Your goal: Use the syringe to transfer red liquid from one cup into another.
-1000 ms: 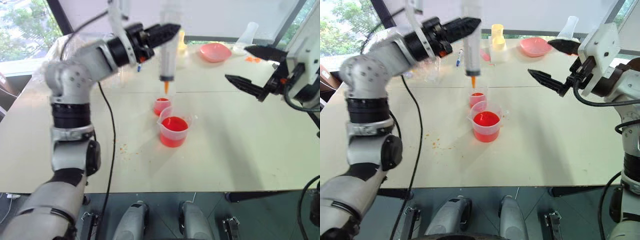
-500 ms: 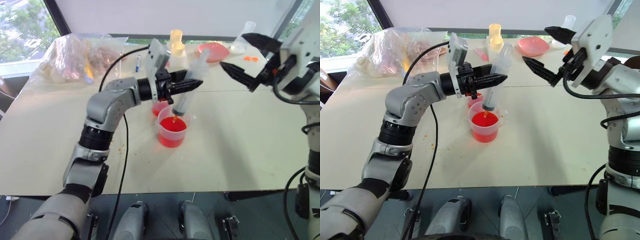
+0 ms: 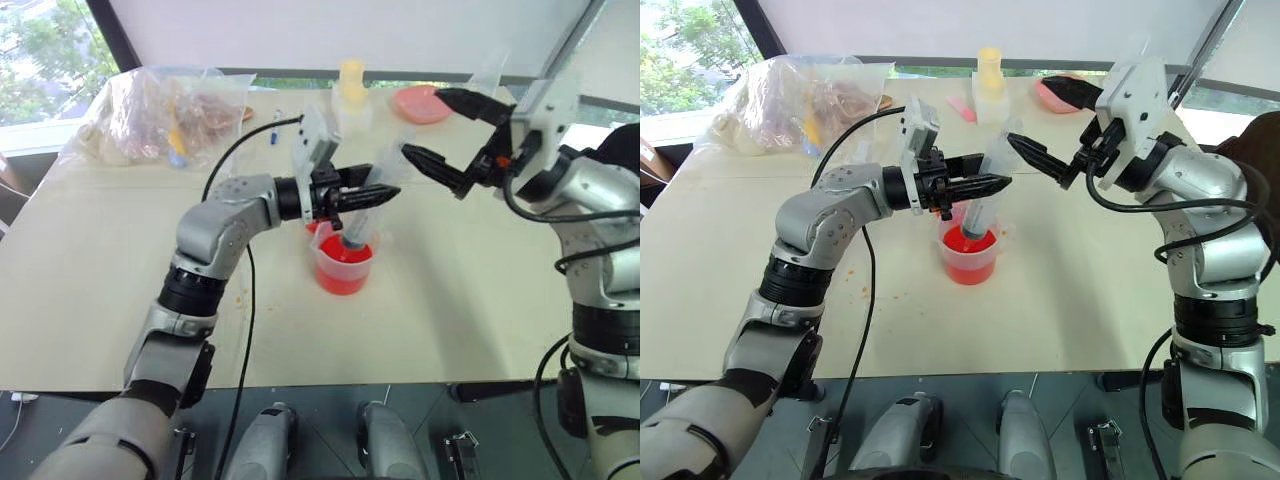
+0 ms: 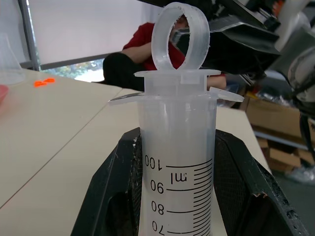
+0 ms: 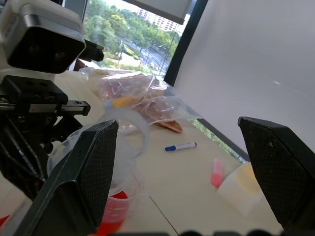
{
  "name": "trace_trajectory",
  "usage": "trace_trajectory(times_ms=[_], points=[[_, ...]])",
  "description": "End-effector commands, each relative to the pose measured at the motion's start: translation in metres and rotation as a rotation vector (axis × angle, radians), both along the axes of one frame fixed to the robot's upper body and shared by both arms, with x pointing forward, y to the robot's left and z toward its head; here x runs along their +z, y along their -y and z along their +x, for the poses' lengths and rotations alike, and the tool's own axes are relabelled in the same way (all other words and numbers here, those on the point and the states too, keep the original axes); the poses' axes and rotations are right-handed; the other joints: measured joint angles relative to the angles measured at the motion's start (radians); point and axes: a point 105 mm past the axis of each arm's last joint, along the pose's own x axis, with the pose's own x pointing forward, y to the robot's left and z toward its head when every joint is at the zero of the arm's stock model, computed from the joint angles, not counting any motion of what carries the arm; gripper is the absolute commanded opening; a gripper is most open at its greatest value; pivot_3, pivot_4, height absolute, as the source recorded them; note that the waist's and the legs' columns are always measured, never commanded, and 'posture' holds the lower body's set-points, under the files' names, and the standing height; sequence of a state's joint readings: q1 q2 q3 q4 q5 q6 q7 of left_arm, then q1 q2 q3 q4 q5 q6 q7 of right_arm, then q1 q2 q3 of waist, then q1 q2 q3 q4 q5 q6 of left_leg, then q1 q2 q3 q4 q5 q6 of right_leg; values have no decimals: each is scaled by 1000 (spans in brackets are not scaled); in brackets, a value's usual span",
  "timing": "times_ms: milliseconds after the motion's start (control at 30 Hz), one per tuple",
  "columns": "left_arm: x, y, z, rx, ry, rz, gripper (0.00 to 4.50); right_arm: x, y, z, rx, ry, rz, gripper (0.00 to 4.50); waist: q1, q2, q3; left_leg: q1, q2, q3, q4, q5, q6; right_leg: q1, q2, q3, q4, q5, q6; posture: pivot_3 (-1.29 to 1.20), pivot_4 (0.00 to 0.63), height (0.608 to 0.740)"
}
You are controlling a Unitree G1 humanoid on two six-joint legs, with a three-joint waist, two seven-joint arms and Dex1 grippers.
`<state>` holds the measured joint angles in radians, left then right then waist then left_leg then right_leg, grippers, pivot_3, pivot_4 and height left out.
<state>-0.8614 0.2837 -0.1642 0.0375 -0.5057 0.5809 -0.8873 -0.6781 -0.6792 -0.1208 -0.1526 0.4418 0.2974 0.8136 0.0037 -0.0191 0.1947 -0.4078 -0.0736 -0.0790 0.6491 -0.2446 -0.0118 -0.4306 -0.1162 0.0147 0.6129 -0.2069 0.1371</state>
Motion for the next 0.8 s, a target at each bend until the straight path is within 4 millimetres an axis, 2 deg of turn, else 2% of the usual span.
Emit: trace_trajectory(times_ms=[33, 100, 267, 300, 600, 800], points=[[-8, 0, -3, -1, 53, 34, 1459, 13, -8, -6, 37, 73, -12, 3521, 0, 0, 0, 0, 0, 0, 0, 0, 0, 0, 0, 0, 0, 0, 0, 0, 150, 740], [-13, -1, -1, 15, 37, 15, 1459, 9, -12, -8, 56, 67, -41, 2746, 0, 0, 0, 0, 0, 0, 0, 0, 0, 0, 0, 0, 0, 0, 0, 0, 150, 740], [-28, 1, 1, 47, 24, -8, 1459, 18, -17, -13, 69, 85, -26, 188, 1, 0, 0, 0, 0, 0, 0, 0, 0, 0, 0, 0, 0, 0, 0, 0, 150, 740], [-30, 2, 1, 51, 24, -11, 1459, 21, -17, -13, 65, 96, -23, 84, 2, 0, 0, 0, 0, -1, 0, 0, 0, 0, 0, 0, 0, 0, 0, 0, 150, 740], [-51, 3, 1, 81, 19, -3, 1459, 49, -12, -15, 24, 179, 21, 84, 2, 0, 0, 0, 0, 0, 0, 0, 0, 0, 0, 0, 0, 0, 0, 0, 150, 740], [-53, 4, -2, 82, 6, -13, 1459, 65, -1, -12, -32, 233, 50, 84, 2, 0, 0, 0, 0, 0, 0, 0, 0, 0, 0, 0, 0, 0, 0, 0, 150, 740]])
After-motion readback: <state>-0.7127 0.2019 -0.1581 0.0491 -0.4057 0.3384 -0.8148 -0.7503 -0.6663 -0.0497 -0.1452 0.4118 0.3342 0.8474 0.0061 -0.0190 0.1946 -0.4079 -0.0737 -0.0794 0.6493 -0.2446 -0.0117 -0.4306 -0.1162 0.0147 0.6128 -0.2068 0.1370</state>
